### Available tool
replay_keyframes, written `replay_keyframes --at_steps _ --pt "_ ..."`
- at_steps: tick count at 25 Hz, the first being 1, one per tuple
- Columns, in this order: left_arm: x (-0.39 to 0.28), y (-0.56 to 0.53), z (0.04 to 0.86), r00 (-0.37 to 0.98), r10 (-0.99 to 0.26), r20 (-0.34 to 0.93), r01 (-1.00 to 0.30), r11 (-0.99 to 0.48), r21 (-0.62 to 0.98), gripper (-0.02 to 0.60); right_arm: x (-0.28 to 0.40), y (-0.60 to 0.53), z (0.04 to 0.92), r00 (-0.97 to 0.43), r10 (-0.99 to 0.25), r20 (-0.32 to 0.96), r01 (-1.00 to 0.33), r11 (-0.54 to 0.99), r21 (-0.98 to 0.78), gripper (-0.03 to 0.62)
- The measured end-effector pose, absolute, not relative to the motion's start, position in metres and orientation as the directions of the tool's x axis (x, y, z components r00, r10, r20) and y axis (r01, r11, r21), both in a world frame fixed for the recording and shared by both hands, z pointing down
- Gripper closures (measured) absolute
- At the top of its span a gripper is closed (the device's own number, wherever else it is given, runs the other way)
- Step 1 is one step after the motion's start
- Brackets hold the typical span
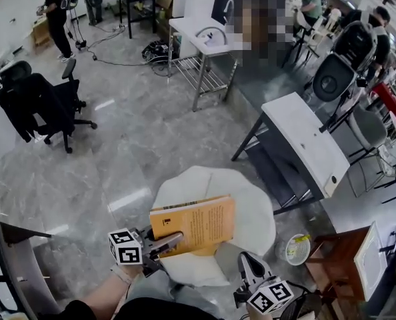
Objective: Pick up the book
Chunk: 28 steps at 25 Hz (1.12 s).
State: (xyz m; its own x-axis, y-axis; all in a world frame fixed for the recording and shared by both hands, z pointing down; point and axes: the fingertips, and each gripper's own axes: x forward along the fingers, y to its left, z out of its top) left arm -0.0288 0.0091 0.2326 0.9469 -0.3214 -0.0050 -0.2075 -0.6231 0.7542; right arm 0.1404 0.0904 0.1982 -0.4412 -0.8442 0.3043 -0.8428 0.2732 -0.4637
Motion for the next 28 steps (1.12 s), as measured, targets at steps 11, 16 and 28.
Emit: replay_keyframes --at_steps 11,16,28 --pt "-0.046 0.026 0.138 0.915 -0.395 -0.085 -0.216 -0.657 0.722 0.426 0.146 0.104 0.129 -0.400 -0.894 0.201 -0.856 0.287 -0.430 0.568" --pt "-0.054 0.033 0.105 0.906 -0.407 -0.111 -0.218 -0.677 0.703 0.426 0.150 0.107 0.110 -0.391 -0.905 0.166 -0.861 0.295 -0.415 0.568" --pt "-0.056 0.042 0.050 0.896 -0.407 -0.179 -0.194 -0.720 0.666 0.426 0.166 0.108 0.064 -0.367 -0.927 0.076 -0.876 0.317 -0.364 0.568"
